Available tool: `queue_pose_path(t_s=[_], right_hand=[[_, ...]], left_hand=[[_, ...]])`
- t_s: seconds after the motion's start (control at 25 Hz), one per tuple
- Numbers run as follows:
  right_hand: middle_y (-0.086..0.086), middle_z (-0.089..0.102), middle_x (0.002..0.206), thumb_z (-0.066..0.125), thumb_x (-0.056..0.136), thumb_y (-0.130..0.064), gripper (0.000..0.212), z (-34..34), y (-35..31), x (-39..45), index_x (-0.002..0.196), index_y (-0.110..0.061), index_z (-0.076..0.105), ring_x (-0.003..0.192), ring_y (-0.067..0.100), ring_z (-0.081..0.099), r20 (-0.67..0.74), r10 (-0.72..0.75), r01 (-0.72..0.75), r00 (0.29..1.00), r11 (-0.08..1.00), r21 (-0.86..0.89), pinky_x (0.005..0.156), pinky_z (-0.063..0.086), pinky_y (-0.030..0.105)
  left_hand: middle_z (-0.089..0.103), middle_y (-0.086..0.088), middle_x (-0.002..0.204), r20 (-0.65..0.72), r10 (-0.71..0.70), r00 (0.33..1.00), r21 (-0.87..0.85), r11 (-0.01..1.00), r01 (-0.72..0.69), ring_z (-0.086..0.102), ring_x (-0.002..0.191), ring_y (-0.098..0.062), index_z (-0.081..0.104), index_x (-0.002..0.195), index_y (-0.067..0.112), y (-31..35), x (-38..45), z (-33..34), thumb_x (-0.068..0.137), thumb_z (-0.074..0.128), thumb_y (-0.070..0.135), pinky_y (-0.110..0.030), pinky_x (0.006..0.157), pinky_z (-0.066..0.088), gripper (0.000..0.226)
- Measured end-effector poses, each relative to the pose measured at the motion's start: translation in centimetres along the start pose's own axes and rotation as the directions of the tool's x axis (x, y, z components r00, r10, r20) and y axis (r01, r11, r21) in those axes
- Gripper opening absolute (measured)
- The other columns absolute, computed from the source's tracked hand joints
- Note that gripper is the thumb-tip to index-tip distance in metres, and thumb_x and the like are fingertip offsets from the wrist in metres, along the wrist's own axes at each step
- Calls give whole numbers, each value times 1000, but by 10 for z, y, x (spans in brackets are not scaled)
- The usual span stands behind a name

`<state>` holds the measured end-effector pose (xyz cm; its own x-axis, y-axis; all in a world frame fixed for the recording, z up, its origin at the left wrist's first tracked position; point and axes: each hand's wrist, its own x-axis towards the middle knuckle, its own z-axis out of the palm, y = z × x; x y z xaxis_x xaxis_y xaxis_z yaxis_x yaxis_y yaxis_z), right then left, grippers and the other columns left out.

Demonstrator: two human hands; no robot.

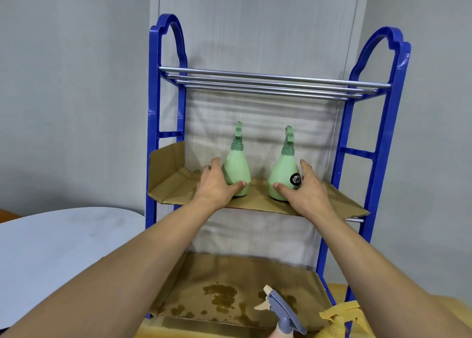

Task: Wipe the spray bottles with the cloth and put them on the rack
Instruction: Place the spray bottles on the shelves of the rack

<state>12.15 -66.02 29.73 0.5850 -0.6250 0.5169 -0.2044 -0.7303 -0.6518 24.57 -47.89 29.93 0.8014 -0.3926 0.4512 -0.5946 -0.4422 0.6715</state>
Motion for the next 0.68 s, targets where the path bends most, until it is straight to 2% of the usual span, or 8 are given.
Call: queue_pose_path(t_s=[0.12, 0.24, 0.36, 0.48, 0.56, 0.68], right_hand=[[10, 49, 149, 75, 84, -46, 89, -13, -6, -18, 156, -29, 26, 136, 28, 47, -36, -30, 32, 999, 999, 34, 107, 41, 41], [4, 50, 147, 71, 90, -41, 72, -26, -7, -48, 152, -29, 36, 135, 20, 47, -101, -68, 75, 993, 994, 73, 108, 39, 37], [-5, 56, 137, 69, 92, -35, 57, -34, 1, -91, 144, -32, 45, 128, 11, 51, -156, -68, 94, 985, 982, 163, 105, 42, 33], [-10, 61, 126, 67, 93, -29, 41, -34, 20, -136, 133, -33, 55, 119, 7, 56, -235, -42, 101, 971, 964, 245, 100, 45, 27], [-8, 65, 118, 66, 93, -24, 33, -30, 40, -166, 125, -29, 61, 111, 7, 60, -267, 6, 76, 964, 952, 296, 97, 47, 24], [-5, 67, 102, 65, 92, -16, 25, -21, 74, -207, 115, -25, 64, 95, 8, 63, -278, 102, -1, 955, 940, 342, 83, 50, 21]], left_hand=[[44, -13, 151, -66, 117, 991, 9, 993, -117, 49, 136, -31, 30, 156, 16, 3, -18, -10, 93, 73, 41, -40, 105, 43, 80], [50, -7, 144, -146, 235, 961, 63, 972, -228, 51, 132, -29, 41, 149, 20, 0, -50, -17, 98, 65, 34, -37, 103, 43, 58], [54, 3, 135, -188, 289, 939, 15, 957, -291, 51, 124, -19, 50, 140, 23, -9, -102, -14, 100, 61, 29, -35, 102, 45, 41], [54, 13, 128, -173, 285, 943, -64, 952, -299, 50, 119, -8, 53, 133, 27, -20, -162, 3, 100, 60, 25, -30, 99, 45, 33], [55, 13, 125, -118, 260, 958, -94, 958, -272, 52, 116, -9, 54, 131, 26, -33, -196, 27, 100, 62, 23, -32, 99, 48, 33], [60, 9, 119, 4, 201, 980, -157, 968, -198, 59, 111, -14, 56, 127, 25, -53, -230, 69, 98, 63, 18, -41, 96, 53, 31]])
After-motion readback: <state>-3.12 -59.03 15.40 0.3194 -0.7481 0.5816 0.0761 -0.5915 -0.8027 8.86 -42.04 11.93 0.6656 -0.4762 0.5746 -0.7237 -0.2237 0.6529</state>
